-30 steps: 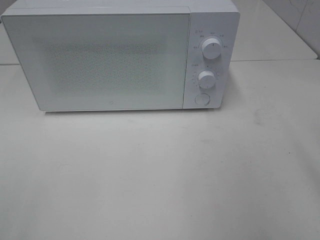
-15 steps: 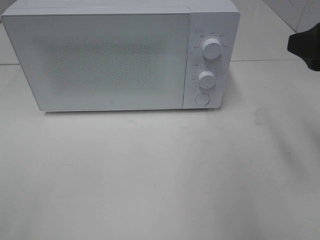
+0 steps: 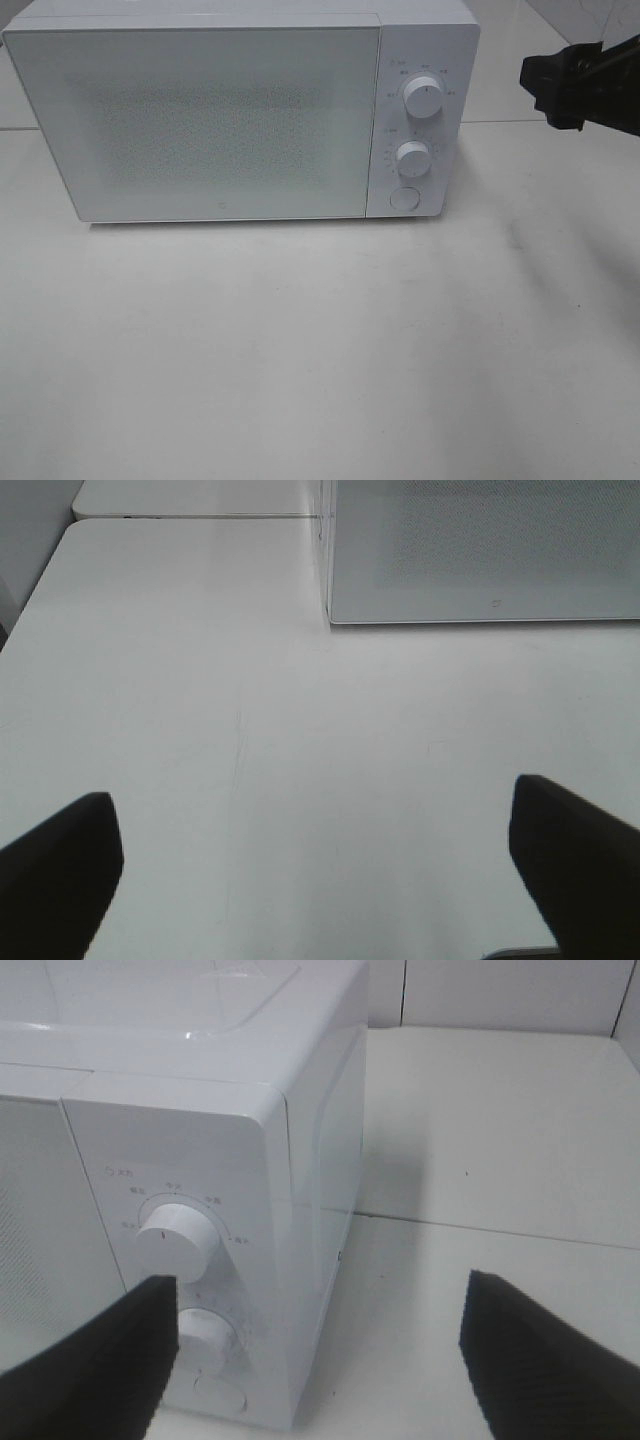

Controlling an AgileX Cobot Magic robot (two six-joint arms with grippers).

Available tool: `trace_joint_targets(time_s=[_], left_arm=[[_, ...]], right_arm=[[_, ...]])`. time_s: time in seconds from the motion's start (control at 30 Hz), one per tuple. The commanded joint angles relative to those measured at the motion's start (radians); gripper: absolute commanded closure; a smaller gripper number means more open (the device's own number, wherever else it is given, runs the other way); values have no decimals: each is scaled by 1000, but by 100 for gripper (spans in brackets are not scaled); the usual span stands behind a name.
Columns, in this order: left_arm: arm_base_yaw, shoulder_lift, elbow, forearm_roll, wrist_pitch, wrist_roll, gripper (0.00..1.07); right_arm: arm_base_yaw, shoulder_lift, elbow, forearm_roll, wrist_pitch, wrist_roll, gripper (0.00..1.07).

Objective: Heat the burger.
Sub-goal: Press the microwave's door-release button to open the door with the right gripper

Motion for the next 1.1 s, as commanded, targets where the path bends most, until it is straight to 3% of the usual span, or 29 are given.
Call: trace_joint_targets(time_s=[0.03,0.27,0.47,0.63,1.1], left_arm=[[1,-19,4,3,-10,-6,9],[1,-19,4,3,-10,-6,9],[1,-19,4,3,-10,-6,9],[1,-19,4,3,-10,-6,9],[1,-19,4,3,-10,-6,9]], right_arm=[[-5,47,77,102,-246,-108,32],[0,109,166,261,-454,-204,32],[119,169,206,381,-542,-281,32],[249,265,206,553,-633,-351,32],[473,407,195,755,-759,-350,32]])
